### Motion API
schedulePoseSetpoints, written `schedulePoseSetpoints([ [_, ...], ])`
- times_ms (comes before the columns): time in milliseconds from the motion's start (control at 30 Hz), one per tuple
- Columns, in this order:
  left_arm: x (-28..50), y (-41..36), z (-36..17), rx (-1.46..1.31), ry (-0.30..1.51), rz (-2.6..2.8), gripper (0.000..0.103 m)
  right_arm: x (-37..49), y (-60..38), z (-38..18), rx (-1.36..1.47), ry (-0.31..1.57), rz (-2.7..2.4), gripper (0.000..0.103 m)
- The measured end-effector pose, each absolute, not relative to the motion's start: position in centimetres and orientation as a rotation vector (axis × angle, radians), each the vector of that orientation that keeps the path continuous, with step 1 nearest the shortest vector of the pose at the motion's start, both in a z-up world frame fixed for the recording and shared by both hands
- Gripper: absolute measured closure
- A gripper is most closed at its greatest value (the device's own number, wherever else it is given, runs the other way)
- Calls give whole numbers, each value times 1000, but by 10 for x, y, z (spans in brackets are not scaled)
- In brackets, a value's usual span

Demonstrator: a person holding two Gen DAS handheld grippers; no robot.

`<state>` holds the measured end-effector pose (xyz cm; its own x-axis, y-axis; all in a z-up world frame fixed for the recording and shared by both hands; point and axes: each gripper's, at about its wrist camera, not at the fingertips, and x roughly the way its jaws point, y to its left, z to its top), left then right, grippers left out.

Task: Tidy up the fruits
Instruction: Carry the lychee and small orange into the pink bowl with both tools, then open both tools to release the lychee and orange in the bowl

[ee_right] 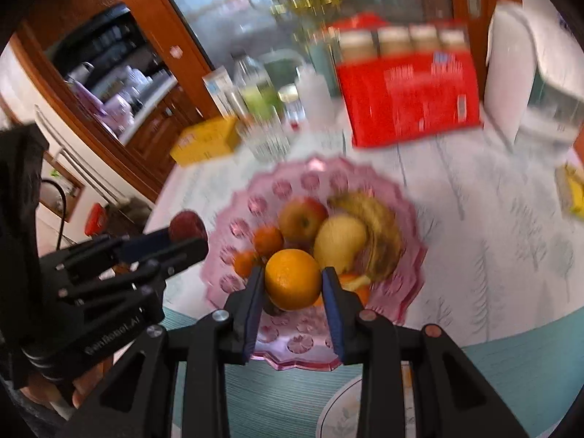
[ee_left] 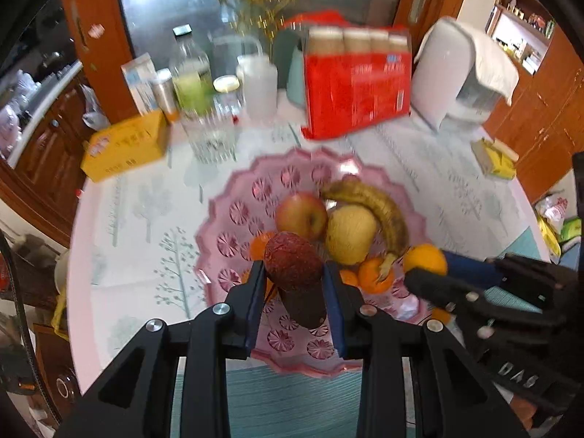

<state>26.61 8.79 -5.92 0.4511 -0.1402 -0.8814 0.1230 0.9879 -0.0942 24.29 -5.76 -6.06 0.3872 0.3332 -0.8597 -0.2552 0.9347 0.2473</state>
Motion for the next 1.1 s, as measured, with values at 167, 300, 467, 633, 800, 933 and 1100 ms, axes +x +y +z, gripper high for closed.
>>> schedulePoseSetpoints([
  [167,288,85,-103,-27,1150,-207,73,255,-57,-111,99,1224,319,71],
  [300,301,80,-122,-25,1170,-232,73,261,-55,-128,103,1257,292,71],
  [467,310,78,-137,-23,1182,-253,73,265,-51,-136,103,1271,271,70],
  [633,313,79,-143,-22,1184,-256,73,263,-47,-134,67,1259,254,70],
  [800,311,82,-144,-7,1182,-239,73,262,-44,-134,46,1253,234,70],
  [933,307,87,-142,-11,1182,-224,67,260,-44,-133,71,1255,242,67],
  [1100,299,94,-137,-10,1172,-194,45,253,-46,-129,79,1249,237,66],
])
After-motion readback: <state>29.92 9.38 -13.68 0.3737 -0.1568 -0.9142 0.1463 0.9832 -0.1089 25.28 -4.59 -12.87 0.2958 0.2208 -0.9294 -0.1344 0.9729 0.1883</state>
